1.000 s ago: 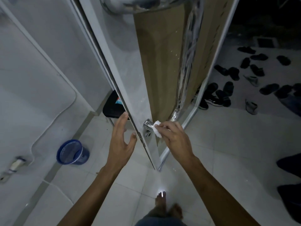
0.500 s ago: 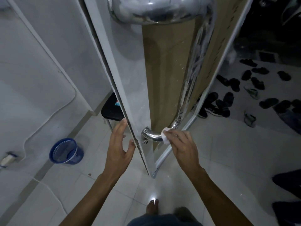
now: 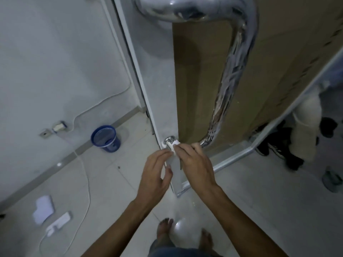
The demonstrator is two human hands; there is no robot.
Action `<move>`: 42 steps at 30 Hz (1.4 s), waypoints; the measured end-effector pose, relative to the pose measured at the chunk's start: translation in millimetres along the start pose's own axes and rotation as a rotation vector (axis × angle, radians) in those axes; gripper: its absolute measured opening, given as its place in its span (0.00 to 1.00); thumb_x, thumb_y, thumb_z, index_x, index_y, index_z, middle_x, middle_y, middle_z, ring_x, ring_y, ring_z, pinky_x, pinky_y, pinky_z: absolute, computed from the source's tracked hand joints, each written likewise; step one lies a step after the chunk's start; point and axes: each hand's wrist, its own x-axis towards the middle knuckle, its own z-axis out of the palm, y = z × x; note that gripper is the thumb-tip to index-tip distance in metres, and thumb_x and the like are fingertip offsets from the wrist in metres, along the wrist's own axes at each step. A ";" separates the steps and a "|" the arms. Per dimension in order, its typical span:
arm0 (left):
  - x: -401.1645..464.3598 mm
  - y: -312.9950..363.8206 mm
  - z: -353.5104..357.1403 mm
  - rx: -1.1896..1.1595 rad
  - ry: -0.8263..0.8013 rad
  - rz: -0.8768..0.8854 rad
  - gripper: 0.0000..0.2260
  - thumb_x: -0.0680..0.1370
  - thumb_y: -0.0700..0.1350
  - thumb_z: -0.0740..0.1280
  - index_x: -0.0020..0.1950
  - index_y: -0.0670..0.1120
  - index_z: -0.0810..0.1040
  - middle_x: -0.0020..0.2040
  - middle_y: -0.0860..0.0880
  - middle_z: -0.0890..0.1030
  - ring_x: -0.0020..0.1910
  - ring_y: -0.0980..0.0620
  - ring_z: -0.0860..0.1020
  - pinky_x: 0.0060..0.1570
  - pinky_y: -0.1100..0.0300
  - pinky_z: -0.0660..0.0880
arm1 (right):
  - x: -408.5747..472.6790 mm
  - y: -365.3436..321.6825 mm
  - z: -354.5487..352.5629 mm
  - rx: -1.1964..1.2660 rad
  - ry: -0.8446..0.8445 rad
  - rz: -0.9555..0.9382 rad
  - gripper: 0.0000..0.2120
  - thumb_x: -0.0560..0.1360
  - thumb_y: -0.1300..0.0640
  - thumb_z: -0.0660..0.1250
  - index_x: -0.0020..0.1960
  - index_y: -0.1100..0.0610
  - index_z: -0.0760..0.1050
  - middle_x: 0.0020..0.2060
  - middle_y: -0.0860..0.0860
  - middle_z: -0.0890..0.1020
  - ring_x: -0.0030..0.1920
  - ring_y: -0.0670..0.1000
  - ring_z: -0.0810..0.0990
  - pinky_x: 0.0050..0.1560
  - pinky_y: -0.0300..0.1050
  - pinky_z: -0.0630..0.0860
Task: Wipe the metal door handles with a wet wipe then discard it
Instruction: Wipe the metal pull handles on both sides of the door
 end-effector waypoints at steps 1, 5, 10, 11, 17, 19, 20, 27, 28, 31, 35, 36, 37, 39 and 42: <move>-2.6 5.6 4.9 -0.016 -0.027 -0.014 0.17 0.78 0.44 0.59 0.66 0.41 0.74 0.63 0.43 0.78 0.64 0.52 0.72 0.67 0.59 0.67 | -0.3 0.4 -4.4 0.020 -0.026 -0.007 0.23 0.68 0.65 0.76 0.61 0.55 0.78 0.52 0.47 0.82 0.47 0.50 0.74 0.32 0.42 0.75; -3.8 22.2 20.3 -0.024 -0.052 -0.118 0.20 0.80 0.46 0.57 0.71 0.42 0.69 0.68 0.44 0.74 0.67 0.52 0.71 0.69 0.55 0.65 | -4.2 6.2 -19.0 0.146 -0.193 0.146 0.18 0.79 0.52 0.65 0.67 0.49 0.66 0.53 0.50 0.73 0.45 0.50 0.75 0.38 0.43 0.75; -0.7 25.7 24.8 0.080 -0.110 -0.159 0.22 0.83 0.52 0.52 0.71 0.41 0.70 0.69 0.44 0.74 0.67 0.52 0.70 0.72 0.69 0.57 | -1.8 5.3 -22.6 0.172 -0.197 0.174 0.19 0.79 0.49 0.64 0.68 0.53 0.68 0.55 0.56 0.75 0.44 0.54 0.79 0.39 0.42 0.75; -0.8 25.3 25.4 0.110 -0.119 -0.169 0.24 0.83 0.55 0.49 0.71 0.42 0.70 0.69 0.45 0.74 0.68 0.52 0.70 0.72 0.70 0.55 | -1.6 6.2 -21.4 0.180 -0.200 0.182 0.20 0.79 0.49 0.64 0.67 0.54 0.68 0.55 0.57 0.76 0.44 0.53 0.79 0.40 0.42 0.75; 4.2 19.2 27.7 0.295 -0.140 -0.068 0.24 0.84 0.55 0.46 0.71 0.45 0.71 0.69 0.47 0.75 0.69 0.51 0.68 0.70 0.62 0.57 | -8.1 20.3 -20.7 0.284 -0.185 0.101 0.25 0.75 0.50 0.70 0.69 0.55 0.70 0.58 0.57 0.78 0.51 0.54 0.80 0.48 0.42 0.77; 6.8 18.3 28.2 0.341 -0.147 -0.059 0.24 0.84 0.56 0.45 0.71 0.47 0.70 0.71 0.49 0.73 0.70 0.51 0.67 0.69 0.60 0.57 | -9.5 29.6 -24.2 0.289 -0.154 0.026 0.25 0.77 0.48 0.67 0.70 0.55 0.69 0.61 0.55 0.78 0.57 0.51 0.76 0.51 0.39 0.73; 9.3 18.2 28.1 0.367 -0.153 -0.055 0.24 0.84 0.56 0.45 0.71 0.47 0.70 0.71 0.49 0.73 0.71 0.51 0.67 0.69 0.59 0.58 | -9.2 33.1 -26.9 0.285 -0.120 -0.018 0.24 0.77 0.46 0.64 0.70 0.55 0.69 0.63 0.53 0.78 0.60 0.49 0.73 0.53 0.39 0.72; 37.4 29.3 35.4 0.479 -0.234 -0.012 0.18 0.83 0.51 0.51 0.64 0.47 0.75 0.63 0.49 0.78 0.67 0.50 0.71 0.74 0.52 0.53 | -18.0 57.5 -33.7 0.397 0.173 -0.245 0.14 0.80 0.55 0.59 0.55 0.63 0.77 0.48 0.59 0.83 0.51 0.50 0.76 0.61 0.28 0.65; 34.7 28.9 37.1 0.483 -0.239 -0.026 0.18 0.83 0.51 0.51 0.66 0.47 0.74 0.65 0.49 0.77 0.69 0.51 0.70 0.75 0.54 0.48 | -20.3 63.6 -33.5 0.412 0.160 -0.281 0.15 0.81 0.54 0.58 0.54 0.63 0.77 0.47 0.58 0.83 0.50 0.50 0.77 0.58 0.29 0.67; 16.2 28.0 40.0 0.469 -0.264 -0.093 0.21 0.84 0.52 0.50 0.75 0.49 0.64 0.75 0.50 0.67 0.76 0.54 0.59 0.76 0.56 0.40 | -27.9 80.7 -34.0 0.461 0.093 -0.361 0.12 0.82 0.53 0.56 0.55 0.58 0.76 0.43 0.56 0.83 0.45 0.49 0.77 0.46 0.38 0.75; 1.7 38.0 51.2 0.451 -0.255 -0.193 0.24 0.84 0.53 0.46 0.79 0.48 0.54 0.79 0.52 0.54 0.78 0.57 0.48 0.77 0.54 0.41 | -32.6 108.3 -42.9 0.523 0.027 -0.406 0.18 0.82 0.54 0.57 0.48 0.63 0.81 0.43 0.55 0.82 0.43 0.50 0.77 0.45 0.41 0.74; 2.5 43.0 54.8 0.436 -0.247 -0.217 0.24 0.84 0.53 0.45 0.79 0.48 0.54 0.79 0.52 0.55 0.78 0.58 0.48 0.77 0.54 0.42 | -31.4 114.0 -45.8 0.555 0.011 -0.382 0.18 0.82 0.53 0.57 0.49 0.63 0.81 0.44 0.54 0.82 0.43 0.49 0.77 0.45 0.40 0.74; 6.7 48.5 57.9 0.413 -0.239 -0.237 0.24 0.83 0.54 0.44 0.79 0.49 0.56 0.79 0.52 0.57 0.78 0.59 0.49 0.77 0.55 0.41 | -28.4 120.5 -47.5 0.605 -0.005 -0.340 0.17 0.82 0.52 0.56 0.50 0.61 0.80 0.44 0.51 0.80 0.43 0.47 0.75 0.46 0.37 0.73; 20.2 63.7 65.1 0.342 -0.191 -0.276 0.24 0.83 0.54 0.43 0.76 0.49 0.63 0.75 0.51 0.67 0.76 0.57 0.58 0.76 0.60 0.40 | -22.8 136.5 -50.1 0.702 -0.032 -0.253 0.13 0.82 0.51 0.56 0.53 0.56 0.76 0.45 0.47 0.77 0.44 0.44 0.74 0.47 0.34 0.71; 43.3 89.6 73.5 0.228 -0.117 -0.355 0.22 0.84 0.52 0.44 0.69 0.47 0.70 0.67 0.47 0.75 0.68 0.53 0.68 0.76 0.60 0.46 | -14.3 154.5 -48.6 0.763 -0.057 -0.157 0.08 0.80 0.52 0.57 0.54 0.50 0.74 0.43 0.48 0.77 0.42 0.46 0.75 0.44 0.33 0.71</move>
